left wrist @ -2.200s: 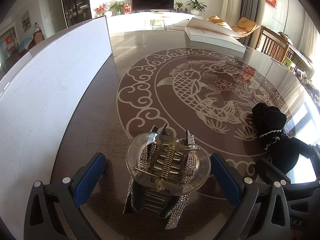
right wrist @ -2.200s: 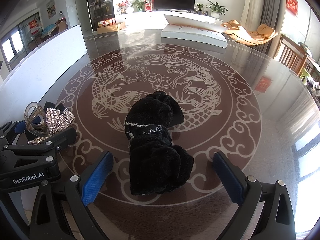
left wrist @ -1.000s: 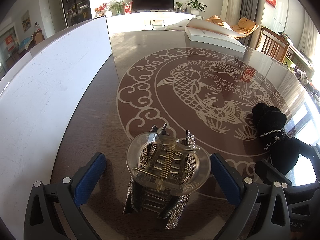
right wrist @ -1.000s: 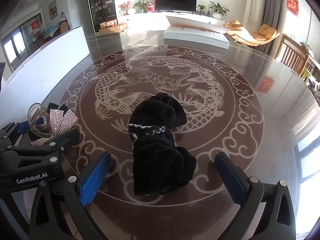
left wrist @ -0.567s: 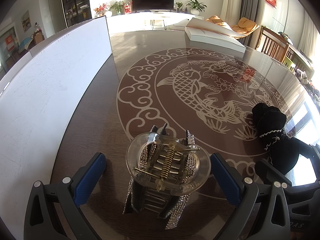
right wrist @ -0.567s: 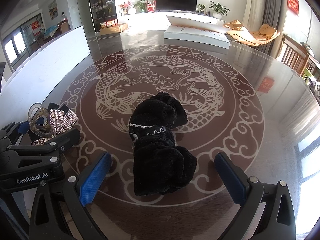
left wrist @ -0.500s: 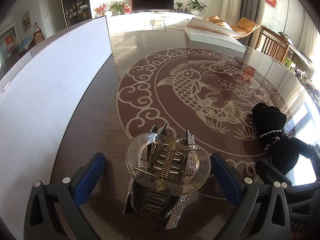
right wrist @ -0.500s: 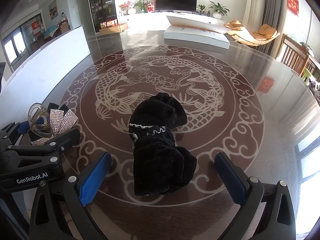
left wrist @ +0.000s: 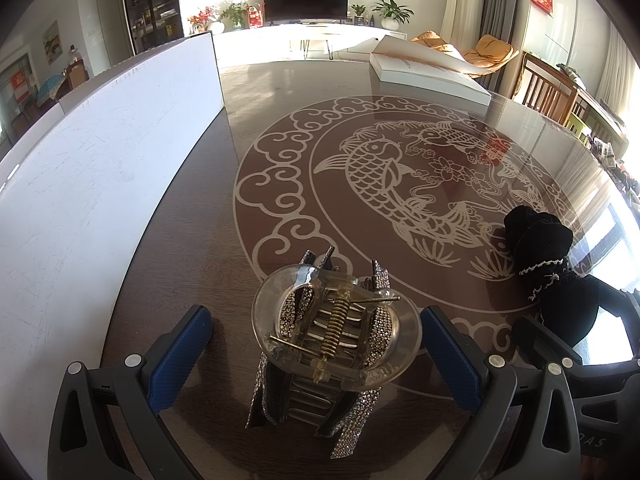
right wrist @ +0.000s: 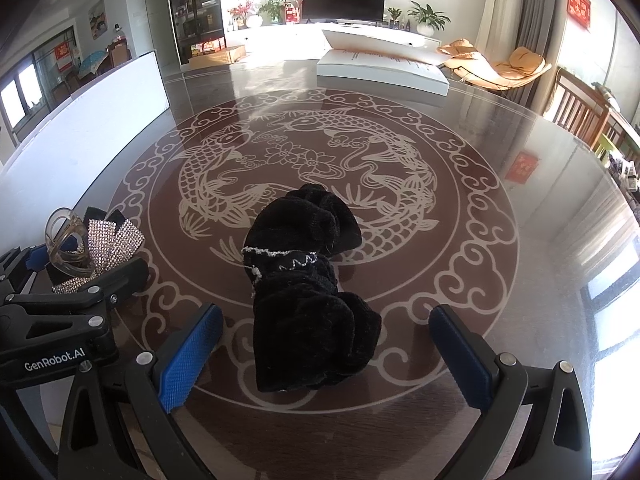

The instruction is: Organize objects

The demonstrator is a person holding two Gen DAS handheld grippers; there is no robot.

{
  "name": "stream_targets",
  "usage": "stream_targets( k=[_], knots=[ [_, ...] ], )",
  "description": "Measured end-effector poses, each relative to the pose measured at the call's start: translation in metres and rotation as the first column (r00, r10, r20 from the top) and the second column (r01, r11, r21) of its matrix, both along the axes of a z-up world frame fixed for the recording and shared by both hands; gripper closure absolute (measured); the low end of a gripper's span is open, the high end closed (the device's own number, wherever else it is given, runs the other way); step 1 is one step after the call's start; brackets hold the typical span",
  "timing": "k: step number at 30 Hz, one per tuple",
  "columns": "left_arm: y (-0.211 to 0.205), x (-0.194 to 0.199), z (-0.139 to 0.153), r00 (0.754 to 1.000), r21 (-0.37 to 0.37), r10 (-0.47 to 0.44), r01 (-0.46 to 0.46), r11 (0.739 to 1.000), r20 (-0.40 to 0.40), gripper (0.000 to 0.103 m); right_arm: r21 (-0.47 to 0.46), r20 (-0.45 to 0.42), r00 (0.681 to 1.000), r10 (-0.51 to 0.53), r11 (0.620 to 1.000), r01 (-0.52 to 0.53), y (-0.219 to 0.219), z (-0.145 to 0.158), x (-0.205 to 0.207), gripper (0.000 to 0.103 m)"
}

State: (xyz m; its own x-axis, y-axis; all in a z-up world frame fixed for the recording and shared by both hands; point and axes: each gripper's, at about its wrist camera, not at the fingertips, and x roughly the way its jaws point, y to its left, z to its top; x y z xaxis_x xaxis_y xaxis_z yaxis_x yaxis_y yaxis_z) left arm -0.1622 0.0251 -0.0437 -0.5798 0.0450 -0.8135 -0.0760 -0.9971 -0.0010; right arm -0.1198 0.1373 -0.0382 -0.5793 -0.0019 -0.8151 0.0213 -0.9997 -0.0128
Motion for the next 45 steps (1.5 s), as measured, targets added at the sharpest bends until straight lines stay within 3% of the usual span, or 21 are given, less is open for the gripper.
stream_targets(
  k=[32, 35, 38, 41, 43, 44, 45],
  knots=[
    [-0.001, 0.001, 0.001, 1.000, 0.001, 0.000, 0.000, 1.000, 0.000, 0.000, -0.036, -0.007, 1.000, 0.007, 0.999, -0.007, 0.003, 0.001, 0.002, 0.000],
    [-0.003, 0.001, 0.004, 0.995, -0.001, -0.079, 0.079, 0.997, 0.055, 0.000, -0.052, 0.001, 1.000, 0.027, 0.998, -0.026, 0.005, 0.002, 0.003, 0.000],
    [-0.012, 0.010, 0.006, 0.973, -0.010, -0.180, 0.183, 0.983, 0.142, 0.000, -0.089, 0.092, 0.988, 0.123, 0.989, -0.115, 0.008, 0.007, -0.003, 0.000],
    [-0.016, 0.000, 0.008, 0.959, -0.011, -0.171, 0.178, 0.984, 0.225, 0.000, -0.105, 0.162, 0.977, 0.140, 0.987, -0.124, 0.013, 0.015, -0.018, 0.000],
    [-0.013, -0.008, 0.014, 0.958, 0.021, -0.188, 0.188, 0.982, 0.215, 0.000, -0.094, 0.184, 0.971, 0.154, 0.986, -0.138, 0.010, 0.021, -0.029, 0.001],
    [-0.009, -0.008, 0.019, 0.959, 0.029, -0.213, 0.211, 0.977, 0.188, 0.000, -0.088, 0.193, 0.967, 0.169, 0.984, -0.154, 0.007, 0.022, -0.033, 0.005],
    [-0.004, -0.008, 0.022, 0.959, 0.007, -0.231, 0.233, 0.972, 0.165, 0.001, -0.081, 0.210, 0.960, 0.187, 0.981, -0.174, 0.003, 0.022, -0.035, 0.026]
  ],
)
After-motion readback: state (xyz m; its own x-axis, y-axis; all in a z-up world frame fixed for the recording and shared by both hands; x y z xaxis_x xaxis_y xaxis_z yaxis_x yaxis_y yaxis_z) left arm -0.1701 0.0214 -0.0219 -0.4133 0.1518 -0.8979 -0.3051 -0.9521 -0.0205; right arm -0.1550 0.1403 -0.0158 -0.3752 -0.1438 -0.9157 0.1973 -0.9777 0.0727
